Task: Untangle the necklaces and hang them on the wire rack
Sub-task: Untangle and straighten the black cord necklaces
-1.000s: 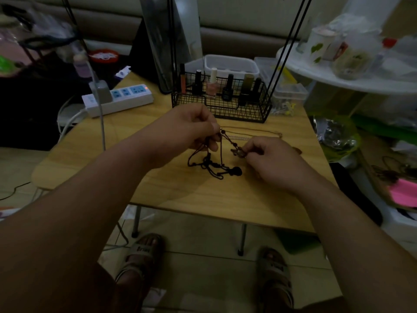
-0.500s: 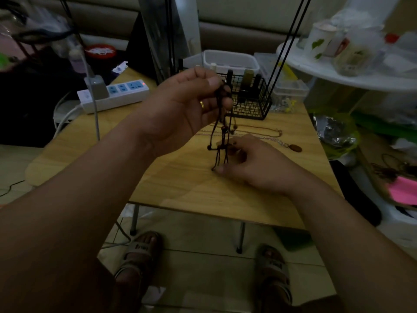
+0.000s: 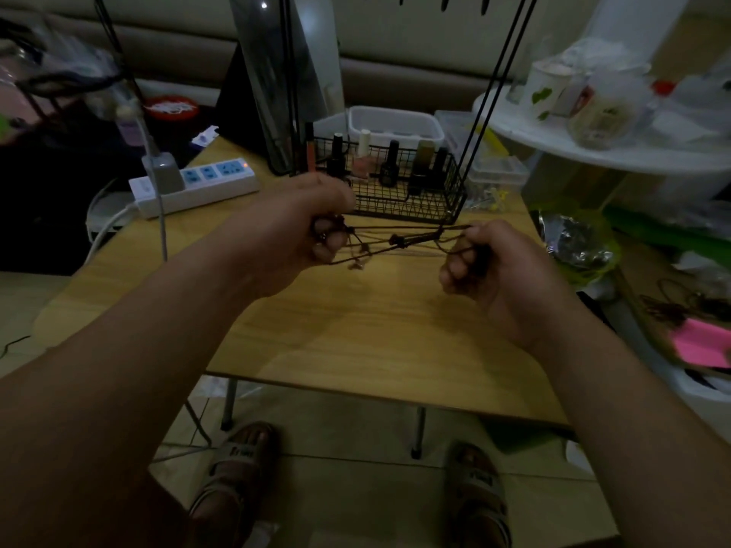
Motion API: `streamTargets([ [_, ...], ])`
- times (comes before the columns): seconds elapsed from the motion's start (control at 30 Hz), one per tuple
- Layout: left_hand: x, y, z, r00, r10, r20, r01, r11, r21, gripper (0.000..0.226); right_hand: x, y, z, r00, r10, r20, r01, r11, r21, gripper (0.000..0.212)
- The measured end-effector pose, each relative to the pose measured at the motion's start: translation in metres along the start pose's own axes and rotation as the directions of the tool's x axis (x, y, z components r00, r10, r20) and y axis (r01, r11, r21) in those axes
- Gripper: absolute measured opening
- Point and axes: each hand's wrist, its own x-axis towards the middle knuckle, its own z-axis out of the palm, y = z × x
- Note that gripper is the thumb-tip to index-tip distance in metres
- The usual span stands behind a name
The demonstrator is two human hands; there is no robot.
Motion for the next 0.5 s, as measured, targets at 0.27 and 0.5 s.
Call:
streamTargets([
  [0.27, -0.003, -0.007, 0.001, 1.0, 0.013, -0.026, -0.003, 0.943, 0.332, 0.01, 0.002, -0.011, -0.022, 0.965, -0.238, -0.106, 0.218, 0.961, -0.17, 0.03],
  [0.5, -0.002, -0.015, -0.005, 0.998, -0.006, -0.056, 0.031, 0.886, 0.462, 0.006, 0.004, -0.018, -0.02, 0.961, -0.213, -0.178, 0.233, 0.968, 0.099, 0.046],
])
